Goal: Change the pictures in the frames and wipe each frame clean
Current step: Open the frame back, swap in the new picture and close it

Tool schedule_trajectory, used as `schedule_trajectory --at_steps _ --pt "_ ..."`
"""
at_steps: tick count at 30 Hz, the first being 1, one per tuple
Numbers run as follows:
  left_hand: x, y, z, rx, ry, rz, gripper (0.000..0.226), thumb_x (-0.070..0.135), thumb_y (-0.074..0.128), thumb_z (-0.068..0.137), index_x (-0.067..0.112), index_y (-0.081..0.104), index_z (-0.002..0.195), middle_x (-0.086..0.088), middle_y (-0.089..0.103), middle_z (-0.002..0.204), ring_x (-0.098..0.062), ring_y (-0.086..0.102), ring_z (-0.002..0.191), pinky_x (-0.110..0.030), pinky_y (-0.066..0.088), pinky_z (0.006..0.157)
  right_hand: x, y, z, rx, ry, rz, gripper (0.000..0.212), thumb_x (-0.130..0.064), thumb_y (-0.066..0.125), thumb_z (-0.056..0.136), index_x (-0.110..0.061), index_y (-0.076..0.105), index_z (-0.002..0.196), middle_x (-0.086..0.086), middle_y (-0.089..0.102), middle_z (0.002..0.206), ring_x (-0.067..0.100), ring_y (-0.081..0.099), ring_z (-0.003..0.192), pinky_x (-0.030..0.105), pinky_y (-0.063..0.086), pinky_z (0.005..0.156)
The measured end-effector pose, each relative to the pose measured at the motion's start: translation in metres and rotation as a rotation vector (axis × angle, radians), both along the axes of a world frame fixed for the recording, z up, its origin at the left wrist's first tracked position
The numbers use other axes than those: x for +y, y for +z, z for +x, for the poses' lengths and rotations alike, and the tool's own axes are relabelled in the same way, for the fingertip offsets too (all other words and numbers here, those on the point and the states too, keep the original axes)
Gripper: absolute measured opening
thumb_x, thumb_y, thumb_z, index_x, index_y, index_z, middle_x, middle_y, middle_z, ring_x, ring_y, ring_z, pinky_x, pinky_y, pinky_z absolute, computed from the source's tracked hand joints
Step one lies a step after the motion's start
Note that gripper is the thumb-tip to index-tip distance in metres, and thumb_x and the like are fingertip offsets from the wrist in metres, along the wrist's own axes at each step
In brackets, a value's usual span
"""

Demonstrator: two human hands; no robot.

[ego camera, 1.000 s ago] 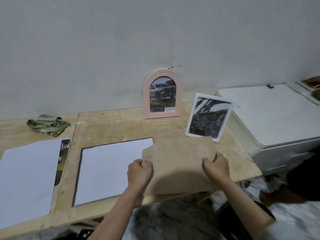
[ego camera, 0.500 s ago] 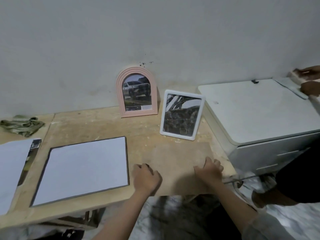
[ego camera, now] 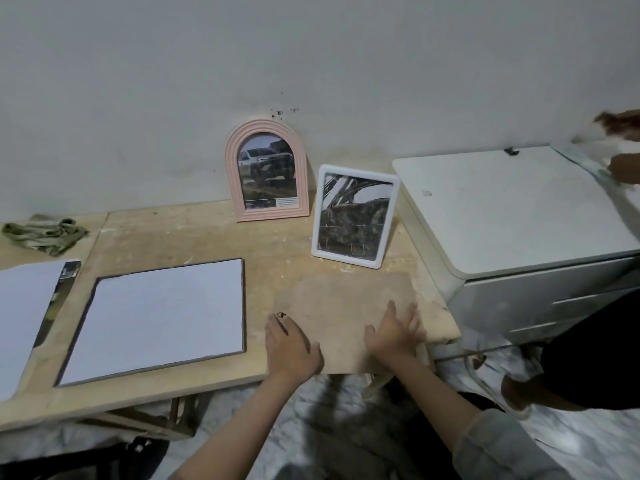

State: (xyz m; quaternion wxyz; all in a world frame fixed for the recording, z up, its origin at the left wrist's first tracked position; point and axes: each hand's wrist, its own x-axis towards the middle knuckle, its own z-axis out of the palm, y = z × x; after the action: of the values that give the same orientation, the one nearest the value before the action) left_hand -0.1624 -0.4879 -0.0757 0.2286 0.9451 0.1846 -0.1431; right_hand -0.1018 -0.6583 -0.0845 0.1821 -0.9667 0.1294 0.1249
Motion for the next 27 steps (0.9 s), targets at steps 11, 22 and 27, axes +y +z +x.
schedule_trajectory --at_steps 11,22,27 --pt "0.124 0.017 -0.009 -0.095 0.201 0.059 0.084 0.051 0.047 0.090 0.002 0.012 0.149 -0.023 -0.003 0.158 -0.038 0.003 0.146 -0.048 0.013 0.117 0.133 0.011 0.010 -0.062 0.421 0.086 0.068 -0.036 0.047 0.092 -0.021 0.014 0.149 0.012 0.001 0.158 0.034 -0.001 0.144 0.052 0.003 0.116" --pt "0.313 0.015 -0.015 -0.037 0.289 0.078 0.094 0.057 0.049 0.088 -0.001 0.009 0.150 -0.020 0.002 0.159 -0.032 0.007 0.147 -0.047 0.014 0.118 0.272 0.003 0.043 -0.037 0.663 0.028 0.071 -0.048 0.040 0.094 -0.016 0.011 0.150 0.006 0.007 0.159 0.027 0.002 0.145 0.053 0.003 0.114" --pt "0.360 0.006 -0.004 -0.035 0.220 0.032 0.096 0.066 0.057 0.073 -0.002 0.030 0.136 -0.020 0.031 0.143 -0.036 0.034 0.129 -0.054 0.036 0.102 0.295 -0.012 0.050 -0.080 0.643 -0.026 0.079 -0.058 0.040 0.074 0.002 0.057 0.122 0.026 0.058 0.123 0.045 0.059 0.104 0.059 0.044 0.083"
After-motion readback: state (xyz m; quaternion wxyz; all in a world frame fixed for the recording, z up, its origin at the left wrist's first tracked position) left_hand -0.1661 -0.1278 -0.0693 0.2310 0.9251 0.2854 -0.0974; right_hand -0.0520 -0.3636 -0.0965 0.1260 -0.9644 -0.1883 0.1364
